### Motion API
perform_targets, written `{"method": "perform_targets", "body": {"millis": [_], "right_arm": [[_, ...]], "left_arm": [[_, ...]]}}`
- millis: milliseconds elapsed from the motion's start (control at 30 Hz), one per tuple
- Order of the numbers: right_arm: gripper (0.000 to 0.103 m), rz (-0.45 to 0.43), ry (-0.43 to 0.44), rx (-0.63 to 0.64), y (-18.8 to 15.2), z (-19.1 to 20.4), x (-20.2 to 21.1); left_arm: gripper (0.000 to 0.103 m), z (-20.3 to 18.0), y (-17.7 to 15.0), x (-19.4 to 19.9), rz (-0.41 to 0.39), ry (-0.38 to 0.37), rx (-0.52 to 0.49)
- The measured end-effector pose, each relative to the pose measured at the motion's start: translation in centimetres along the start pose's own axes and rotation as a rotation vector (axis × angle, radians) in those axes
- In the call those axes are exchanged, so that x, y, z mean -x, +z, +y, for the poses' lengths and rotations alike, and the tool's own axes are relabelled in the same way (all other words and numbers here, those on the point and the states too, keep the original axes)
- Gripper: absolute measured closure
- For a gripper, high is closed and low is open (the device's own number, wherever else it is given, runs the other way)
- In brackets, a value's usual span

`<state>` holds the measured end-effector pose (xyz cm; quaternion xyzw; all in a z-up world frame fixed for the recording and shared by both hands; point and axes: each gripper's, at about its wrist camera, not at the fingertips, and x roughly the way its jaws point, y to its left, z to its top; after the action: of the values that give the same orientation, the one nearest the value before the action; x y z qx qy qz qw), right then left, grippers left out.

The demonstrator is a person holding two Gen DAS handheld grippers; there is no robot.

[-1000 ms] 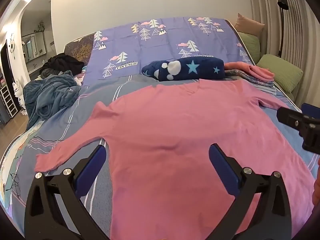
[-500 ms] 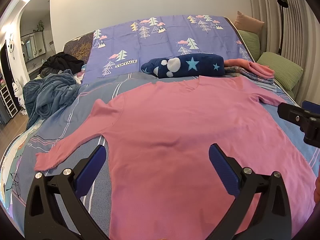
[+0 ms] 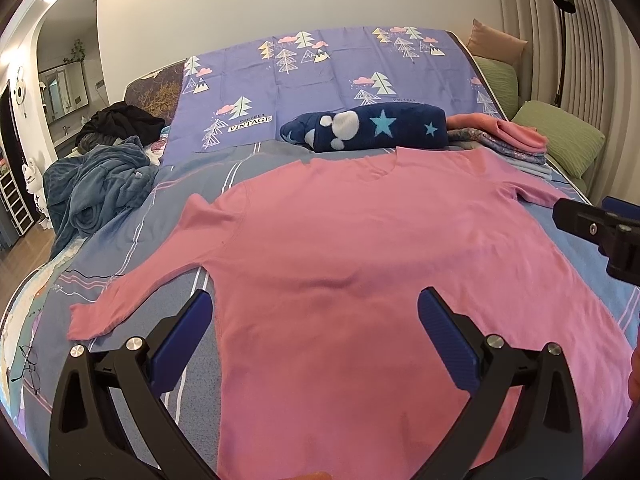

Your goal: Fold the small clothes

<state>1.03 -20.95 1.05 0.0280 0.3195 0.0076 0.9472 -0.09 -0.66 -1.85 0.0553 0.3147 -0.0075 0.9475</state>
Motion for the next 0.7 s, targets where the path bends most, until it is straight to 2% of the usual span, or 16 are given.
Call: {"method": "perform_targets", "body": {"millis": [100, 333, 700], "right_arm": [[0.002, 0.002, 0.006, -0.002, 0.1, 0.1, -0.1], [0.002, 0.005, 0.003, -0.005, 0.0, 0.0, -0.2], [0.002, 0.017, 0.007, -0.006, -0.1, 0.2, -0.5]], "left_arm": [[0.001, 0.0, 0.0, -0.2, 0.016, -0.035, -0.005], [0.001, 0.1, 0.0, -0.1, 0.007, -0.056, 0.001], [0.001, 1.0, 0.0, 0.2, -0.034, -0.045, 0.04]]}}
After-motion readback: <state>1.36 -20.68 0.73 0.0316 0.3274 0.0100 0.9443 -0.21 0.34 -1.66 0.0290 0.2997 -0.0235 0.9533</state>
